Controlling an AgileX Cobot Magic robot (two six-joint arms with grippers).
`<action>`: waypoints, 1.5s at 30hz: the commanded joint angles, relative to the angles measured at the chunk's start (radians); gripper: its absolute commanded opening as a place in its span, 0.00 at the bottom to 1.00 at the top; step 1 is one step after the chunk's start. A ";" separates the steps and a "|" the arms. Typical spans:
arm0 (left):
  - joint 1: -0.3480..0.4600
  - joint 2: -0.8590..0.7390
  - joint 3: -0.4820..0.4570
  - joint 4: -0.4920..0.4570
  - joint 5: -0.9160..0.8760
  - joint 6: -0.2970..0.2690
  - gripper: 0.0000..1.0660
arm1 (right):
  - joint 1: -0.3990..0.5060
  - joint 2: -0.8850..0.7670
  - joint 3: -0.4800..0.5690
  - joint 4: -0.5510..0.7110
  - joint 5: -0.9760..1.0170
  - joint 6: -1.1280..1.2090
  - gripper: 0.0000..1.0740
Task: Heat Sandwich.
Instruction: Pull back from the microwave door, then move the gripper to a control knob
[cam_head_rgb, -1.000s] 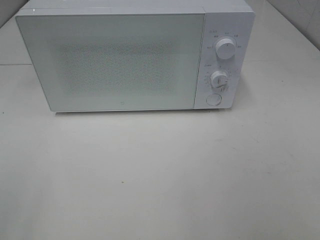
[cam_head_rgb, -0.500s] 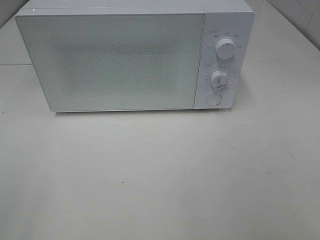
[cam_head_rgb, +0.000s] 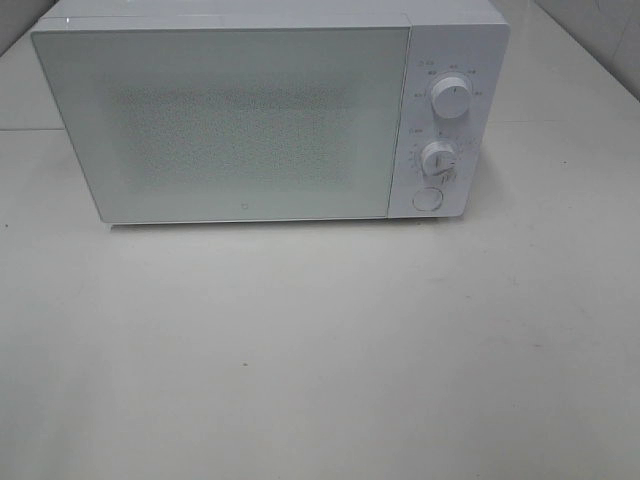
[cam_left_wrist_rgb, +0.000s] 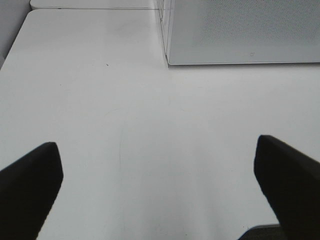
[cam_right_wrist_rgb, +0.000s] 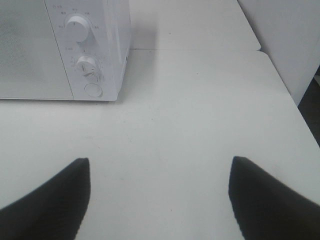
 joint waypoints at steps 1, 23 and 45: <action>0.004 -0.028 0.003 -0.002 -0.004 -0.002 0.93 | -0.007 0.068 -0.007 0.000 -0.088 0.000 0.69; 0.004 -0.028 0.003 -0.002 -0.004 -0.002 0.93 | -0.007 0.538 -0.007 0.000 -0.423 0.000 0.69; 0.004 -0.028 0.003 -0.002 -0.004 -0.002 0.93 | -0.007 0.903 -0.007 0.004 -0.813 0.007 0.69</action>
